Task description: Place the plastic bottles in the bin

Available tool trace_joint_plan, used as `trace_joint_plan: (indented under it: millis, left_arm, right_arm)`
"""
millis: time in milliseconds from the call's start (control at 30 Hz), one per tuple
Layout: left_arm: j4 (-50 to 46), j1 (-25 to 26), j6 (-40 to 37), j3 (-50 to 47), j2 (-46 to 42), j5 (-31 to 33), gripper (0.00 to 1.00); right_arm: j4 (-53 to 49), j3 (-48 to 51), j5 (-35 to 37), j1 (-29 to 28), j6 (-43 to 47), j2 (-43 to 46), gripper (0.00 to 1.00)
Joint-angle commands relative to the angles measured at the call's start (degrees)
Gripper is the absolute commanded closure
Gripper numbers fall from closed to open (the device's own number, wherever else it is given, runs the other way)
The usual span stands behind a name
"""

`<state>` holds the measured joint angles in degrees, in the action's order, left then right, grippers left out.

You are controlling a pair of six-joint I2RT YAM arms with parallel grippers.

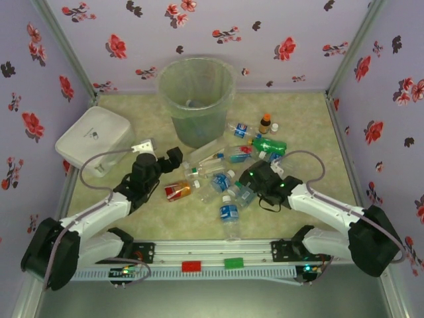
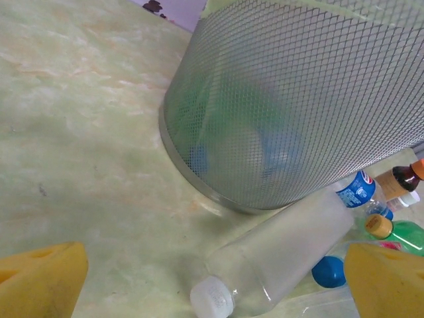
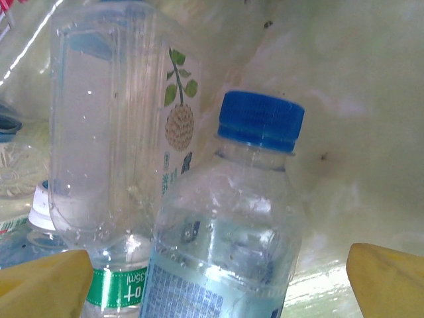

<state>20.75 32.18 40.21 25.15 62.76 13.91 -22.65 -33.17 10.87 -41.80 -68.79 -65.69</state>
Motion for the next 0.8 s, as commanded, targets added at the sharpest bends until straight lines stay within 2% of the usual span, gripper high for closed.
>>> trace_joint_plan:
  millis: [0, 300, 633, 767]
  left_arm:
    - [3.29, -0.37, 0.81, 2.45, 0.63, -1.34, 0.0]
    - [1.66, -0.37, 1.8, 1.05, -1.07, -1.03, 0.0]
    - [1.4, -0.37, 1.59, 2.12, 0.05, -0.83, 0.0]
    - [1.48, -0.36, 1.66, 2.38, 0.5, -0.9, 0.0]
  right_arm:
    - [1.21, 0.99, 0.56, -1.38, -3.89, -1.37, 0.01]
    - [4.27, 2.38, -0.43, -3.01, -5.48, -4.62, 0.12]
    - [4.6, 6.77, 2.43, -3.1, -8.12, -0.94, 0.33]
    - [4.19, 8.14, 3.47, -3.11, -9.14, 0.1, 0.34]
